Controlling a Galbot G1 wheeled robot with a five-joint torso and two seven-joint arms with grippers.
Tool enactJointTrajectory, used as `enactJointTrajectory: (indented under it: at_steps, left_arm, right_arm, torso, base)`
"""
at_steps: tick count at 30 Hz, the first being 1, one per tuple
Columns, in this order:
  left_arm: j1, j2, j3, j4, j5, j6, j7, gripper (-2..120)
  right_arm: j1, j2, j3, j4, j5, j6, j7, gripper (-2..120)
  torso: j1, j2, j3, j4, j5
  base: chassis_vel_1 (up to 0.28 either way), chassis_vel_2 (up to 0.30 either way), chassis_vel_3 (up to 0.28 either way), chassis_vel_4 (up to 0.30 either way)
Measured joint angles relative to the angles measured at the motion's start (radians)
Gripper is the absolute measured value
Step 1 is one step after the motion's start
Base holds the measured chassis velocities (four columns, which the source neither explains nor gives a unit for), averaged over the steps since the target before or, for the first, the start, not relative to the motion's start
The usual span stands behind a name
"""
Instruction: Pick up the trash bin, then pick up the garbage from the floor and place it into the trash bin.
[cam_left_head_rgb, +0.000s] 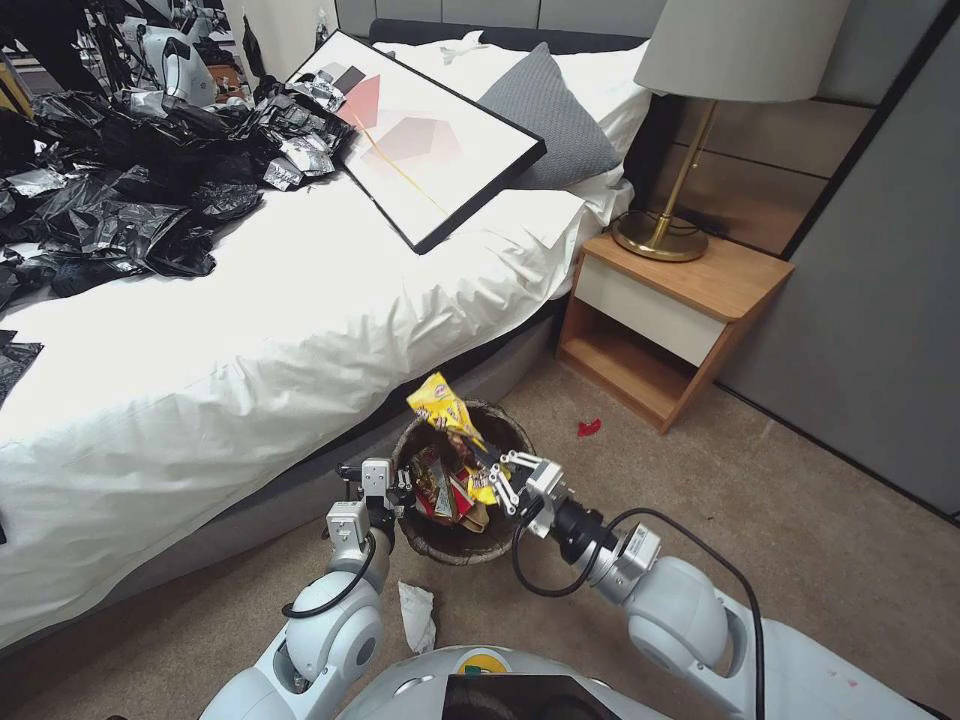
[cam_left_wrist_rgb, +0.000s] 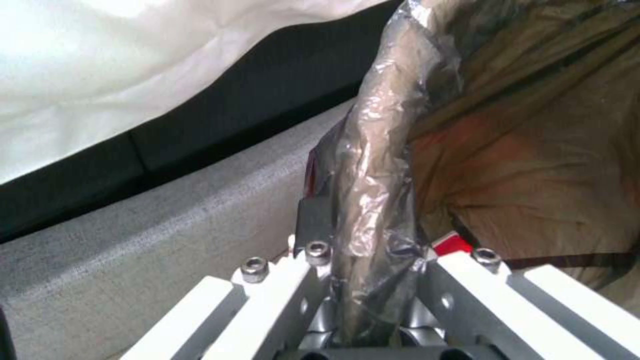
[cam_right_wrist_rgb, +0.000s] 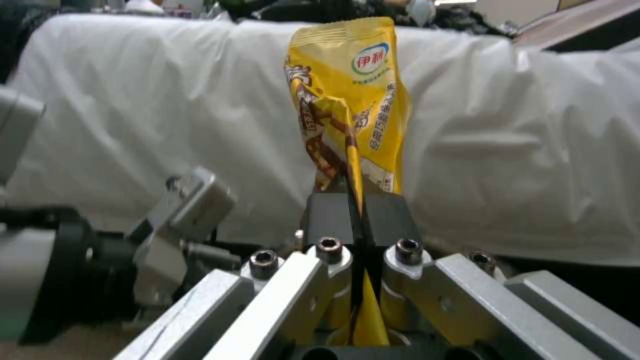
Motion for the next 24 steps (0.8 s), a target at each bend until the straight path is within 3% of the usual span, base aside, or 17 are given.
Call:
enactJointTrajectory:
  at_steps: [9,14,17,19,21,24]
  left_arm:
    - [0.0,-0.006,0.003,-0.007,0.0,0.0,0.0,2]
    - [0.001,-0.006,0.003,-0.008,0.0,0.0,0.0,2]
    - [-0.001,-0.007,0.003,-0.008,0.0,0.0,0.0,2]
    - [-0.002,-0.008,0.003,-0.008,-0.001,0.0,0.0,2]
    - [-0.002,-0.009,0.004,-0.008,-0.001,-0.001,0.0,2]
    - [-0.002,-0.009,0.005,-0.006,-0.002,-0.001,0.0,2]
  right_arm:
    - [0.024,0.037,-0.049,-0.106,-0.047,0.004,0.015,0]
    - [0.037,0.048,-0.06,-0.147,-0.07,0.003,0.025,14]
    - [0.049,0.061,-0.076,-0.181,-0.101,-0.006,0.053,30]
    - [0.05,0.064,-0.078,-0.186,-0.108,-0.008,0.059,33]
    - [0.051,0.071,-0.081,-0.194,-0.12,-0.016,0.072,46]
    - [0.052,0.076,-0.081,-0.198,-0.123,-0.02,0.078,53]
  torso:
    - [0.0,0.0,0.0,0.0,0.0001]
    - [0.0,0.0,0.0,0.0,0.0]
    - [0.0,0.0,0.0,0.0,0.0]
    - [0.0,0.0,0.0,0.0,0.0]
    - [0.0,0.0,0.0,0.0,0.0]
    - [0.0,0.0,0.0,-0.0001,0.0]
  base:
    - [0.0,0.0,0.0,0.0]
    - [0.0,0.0,0.0,0.0]
    - [0.0,0.0,0.0,0.0]
    - [0.0,0.0,0.0,0.0]
    - [0.0,0.0,0.0,0.0]
    - [0.0,0.0,0.0,0.0]
